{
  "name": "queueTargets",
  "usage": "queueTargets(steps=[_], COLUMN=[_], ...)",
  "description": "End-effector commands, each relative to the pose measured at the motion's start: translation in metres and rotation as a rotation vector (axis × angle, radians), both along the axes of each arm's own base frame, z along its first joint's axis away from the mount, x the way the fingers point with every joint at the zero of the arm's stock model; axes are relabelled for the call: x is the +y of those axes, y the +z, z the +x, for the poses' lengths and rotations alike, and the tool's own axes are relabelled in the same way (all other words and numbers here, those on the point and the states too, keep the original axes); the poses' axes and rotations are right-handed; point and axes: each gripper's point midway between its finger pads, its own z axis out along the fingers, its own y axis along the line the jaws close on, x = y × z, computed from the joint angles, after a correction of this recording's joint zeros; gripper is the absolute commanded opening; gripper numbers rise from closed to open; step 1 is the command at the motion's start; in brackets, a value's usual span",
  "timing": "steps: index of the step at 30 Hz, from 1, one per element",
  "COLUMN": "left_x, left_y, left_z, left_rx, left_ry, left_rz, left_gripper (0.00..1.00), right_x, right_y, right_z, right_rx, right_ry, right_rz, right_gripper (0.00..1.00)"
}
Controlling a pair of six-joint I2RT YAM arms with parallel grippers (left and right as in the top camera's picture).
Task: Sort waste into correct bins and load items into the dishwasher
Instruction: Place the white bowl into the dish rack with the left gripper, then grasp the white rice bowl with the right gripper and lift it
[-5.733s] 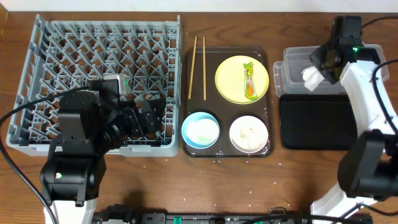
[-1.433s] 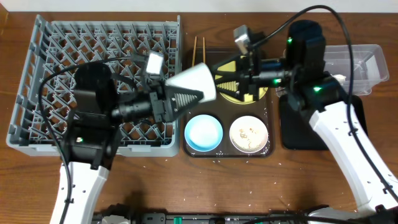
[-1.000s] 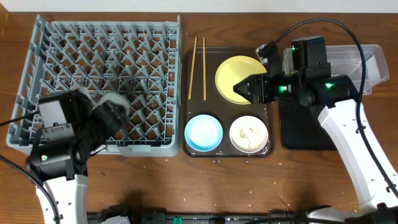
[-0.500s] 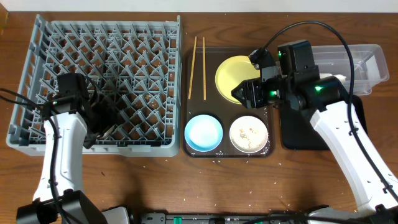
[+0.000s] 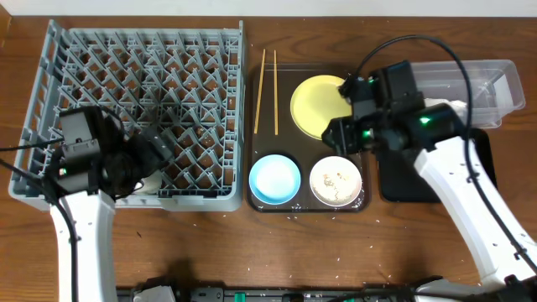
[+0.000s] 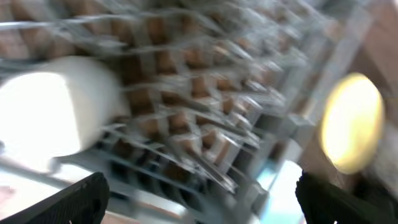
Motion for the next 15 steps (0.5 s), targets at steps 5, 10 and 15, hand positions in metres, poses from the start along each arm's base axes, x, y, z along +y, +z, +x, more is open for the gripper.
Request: queueTargets(steps=[5, 10, 15], left_x=[-0.092, -0.108, -0.11], left_y=[0.041, 0.029, 0.028], left_z=[-0.013, -0.022, -0.023], left_rx=[-0.227, -0.177, -0.176], left_ry=[-0.541, -0.634, -0.643], left_rz=[-0.016, 0.1, 0.112], left_gripper=[0.95, 0.93, 0.93], right_x=[0.019, 0.013, 0.015], right_y=[-0.092, -0.134, -0.162], right_z=[-0.026, -0.027, -0.022], right_rx=[0.15, 0.258, 0.305], right_ry=[0.0, -0.161, -0.232], right_rz=[-0.246, -0.335, -0.348], right_gripper=[0.44, 0.42, 0.37])
